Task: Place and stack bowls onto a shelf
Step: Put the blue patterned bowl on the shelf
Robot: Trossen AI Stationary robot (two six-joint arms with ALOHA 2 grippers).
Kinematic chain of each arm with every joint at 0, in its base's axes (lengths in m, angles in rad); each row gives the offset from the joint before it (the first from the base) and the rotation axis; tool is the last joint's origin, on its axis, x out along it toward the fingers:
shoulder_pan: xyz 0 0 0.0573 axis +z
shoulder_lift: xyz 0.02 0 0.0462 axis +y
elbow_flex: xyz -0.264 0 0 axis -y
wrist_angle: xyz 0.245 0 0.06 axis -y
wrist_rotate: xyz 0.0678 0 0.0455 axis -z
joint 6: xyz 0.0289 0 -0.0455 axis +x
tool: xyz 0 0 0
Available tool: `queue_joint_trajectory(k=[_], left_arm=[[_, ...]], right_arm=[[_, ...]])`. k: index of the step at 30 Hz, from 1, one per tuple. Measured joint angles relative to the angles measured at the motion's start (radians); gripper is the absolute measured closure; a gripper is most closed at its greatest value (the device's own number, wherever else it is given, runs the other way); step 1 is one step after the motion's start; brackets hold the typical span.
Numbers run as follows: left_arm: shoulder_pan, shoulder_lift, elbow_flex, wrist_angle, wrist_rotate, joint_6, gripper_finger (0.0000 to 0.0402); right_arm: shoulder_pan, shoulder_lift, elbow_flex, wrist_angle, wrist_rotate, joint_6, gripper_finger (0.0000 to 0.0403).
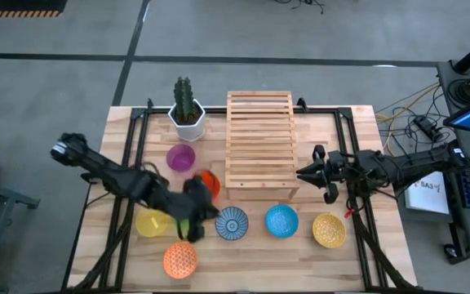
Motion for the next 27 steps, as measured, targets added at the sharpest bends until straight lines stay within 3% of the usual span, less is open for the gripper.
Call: queue_joint_trajectory(k=[9, 13, 18, 22, 27], left_arm=[[-0.028, 0.283, 0.186, -0.112, 0.012, 0.098, 0.0364], [-0.044, 0.347, 0.214, -0.114, 0.015, 0.14, 0.0364], [-0.043, 0.382, 0.214, -0.168, 0.014, 0.084, 0.0361], [-0.043, 0.405, 0.214, -0.175, 0.015, 0.055, 0.034], [-0.043, 0.425, 0.214, -0.173, 0.015, 0.031, 0.0286]], right_arm=[[0.003, 0.015, 0.004, -0.003, 0.0, 0.075, 0.0339], [0.027, 0.047, 0.002, -0.005, 0.0, 0.097, 0.0339], [0.057, 0.08, 0.0, 0.025, 0.001, 0.104, 0.0339], [0.083, 0.101, 0.0, 0.062, 0.0, 0.112, 0.0339], [0.091, 0.106, 0.0, 0.077, 0.001, 0.112, 0.0339]])
